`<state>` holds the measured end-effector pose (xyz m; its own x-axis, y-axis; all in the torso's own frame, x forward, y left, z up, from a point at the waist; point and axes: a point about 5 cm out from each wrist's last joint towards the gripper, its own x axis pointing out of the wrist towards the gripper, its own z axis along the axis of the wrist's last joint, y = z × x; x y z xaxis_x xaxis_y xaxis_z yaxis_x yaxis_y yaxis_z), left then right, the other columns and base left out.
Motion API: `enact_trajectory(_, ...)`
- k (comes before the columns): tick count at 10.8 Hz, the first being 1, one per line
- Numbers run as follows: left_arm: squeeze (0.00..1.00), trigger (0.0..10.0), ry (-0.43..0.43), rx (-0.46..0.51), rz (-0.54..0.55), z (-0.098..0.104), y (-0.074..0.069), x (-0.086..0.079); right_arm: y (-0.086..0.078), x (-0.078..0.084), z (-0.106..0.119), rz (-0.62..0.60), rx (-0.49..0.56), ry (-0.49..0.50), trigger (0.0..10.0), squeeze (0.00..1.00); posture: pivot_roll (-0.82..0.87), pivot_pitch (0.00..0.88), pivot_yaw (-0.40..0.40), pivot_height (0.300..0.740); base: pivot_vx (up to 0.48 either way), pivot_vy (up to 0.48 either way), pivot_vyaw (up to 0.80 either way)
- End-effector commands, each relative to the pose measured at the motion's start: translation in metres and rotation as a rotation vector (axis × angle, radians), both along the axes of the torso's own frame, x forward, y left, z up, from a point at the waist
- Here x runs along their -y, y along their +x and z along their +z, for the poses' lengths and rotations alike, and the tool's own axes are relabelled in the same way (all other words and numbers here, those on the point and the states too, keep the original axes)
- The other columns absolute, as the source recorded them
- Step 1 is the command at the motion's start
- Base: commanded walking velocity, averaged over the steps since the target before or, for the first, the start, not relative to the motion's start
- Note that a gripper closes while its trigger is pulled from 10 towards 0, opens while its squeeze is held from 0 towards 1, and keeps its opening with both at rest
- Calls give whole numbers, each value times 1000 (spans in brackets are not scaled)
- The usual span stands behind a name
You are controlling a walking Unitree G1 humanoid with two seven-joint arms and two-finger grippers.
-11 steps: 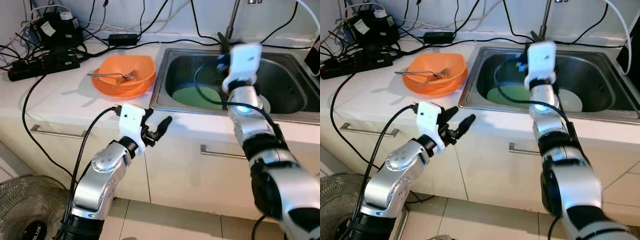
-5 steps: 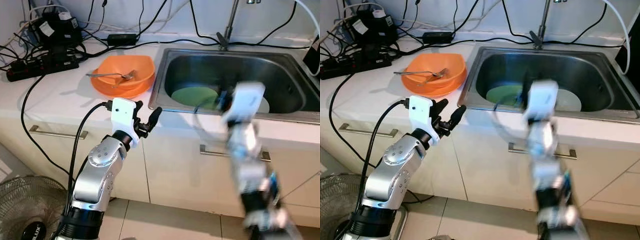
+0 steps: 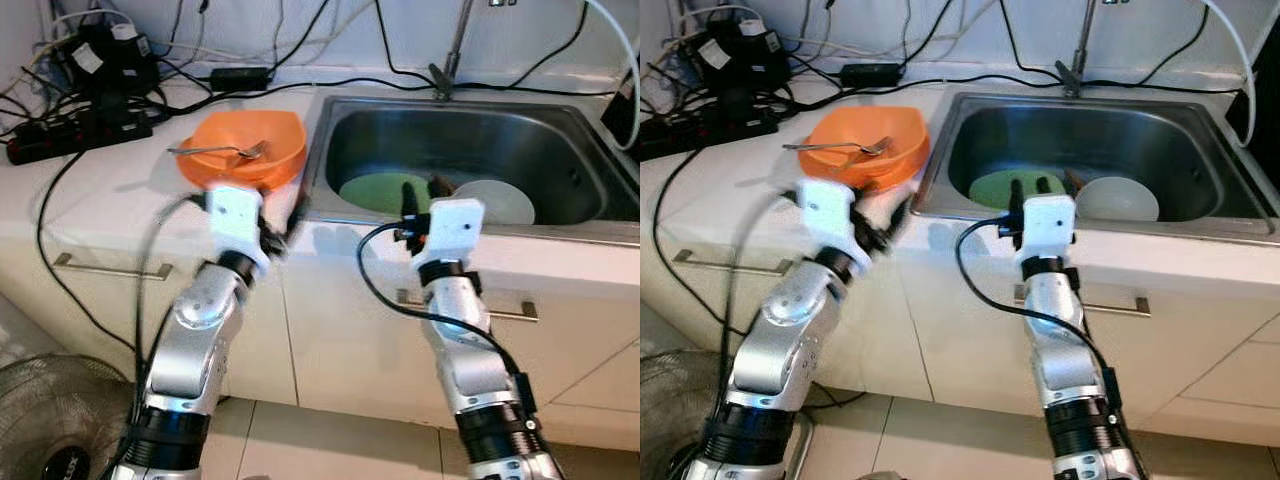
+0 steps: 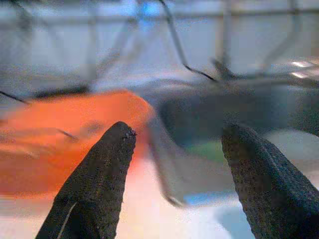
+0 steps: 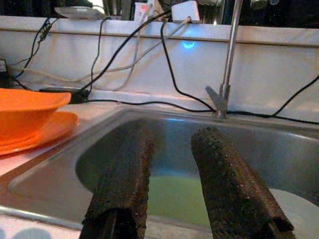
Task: Kitchen organization
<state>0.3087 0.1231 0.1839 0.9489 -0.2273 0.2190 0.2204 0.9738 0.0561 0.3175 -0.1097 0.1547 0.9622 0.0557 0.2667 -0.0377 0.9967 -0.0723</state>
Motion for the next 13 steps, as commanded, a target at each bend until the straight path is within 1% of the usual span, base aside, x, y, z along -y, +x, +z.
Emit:
enact_trajectory(1, 0, 10000, 14, 103, 98, 18, 0, -11, 2, -2, 2, 6, -6, -9, 10000, 0, 147, 0, 43, 740, 0, 0, 0)
enact_trajectory(2, 0, 10000, 42, 167, 166, 25, -3, -19, 3, -2, 2, 4, -11, -6, 10000, 0, 154, 0, 39, 740, 0, 0, 0)
enact_trajectory(3, 0, 10000, 72, 186, 200, 24, -5, -24, 3, -4, 1, 6, -16, -7, 10000, 0, 155, 0, 38, 740, 0, 0, 0)
enact_trajectory(4, 0, 10000, 114, 185, 233, 21, -6, -29, 3, -5, 1, 8, -17, -7, 10000, 0, 155, 0, 38, 740, 0, 0, 0)
enact_trajectory(5, 0, 10000, 124, 187, 290, 17, -9, -40, 3, -4, 2, 7, -17, -9, 10000, 0, 152, 0, 34, 740, 0, 0, 0)
enact_trajectory(6, 0, 10000, 138, 146, 309, 8, -8, -49, 3, -3, 1, 1, -20, -7, 10000, 0, 152, 0, 32, 740, 0, 0, 0)
enact_trajectory(7, 0, 10000, 128, 108, 322, -2, -5, -56, 3, -4, 1, 1, -21, -7, 10000, 0, 156, 0, 30, 740, 0, 0, 0)
enact_trajectory(8, 0, 10000, 97, 98, 328, -4, 0, -59, 4, -5, 3, 5, -17, -8, 10000, 0, 153, 0, 24, 740, 0, 0, 0)
enact_trajectory(9, 0, 10000, 66, 95, 330, -3, 8, -60, 4, -5, 4, 6, -16, -9, 10000, 0, 149, 0, 21, 740, 0, 0, 0)
enact_trajectory(11, 0, 10000, 34, 84, 286, -5, 25, -51, 5, -5, 5, 6, -10, -15, 10000, 0, 142, 0, 21, 740, 0, 0, 0)
enact_trajectory(13, 0, 10000, 40, 60, 253, -10, 36, -42, 6, -6, 6, 2, -3, -16, 10000, 0, 132, 0, 29, 740, 0, 0, 0)
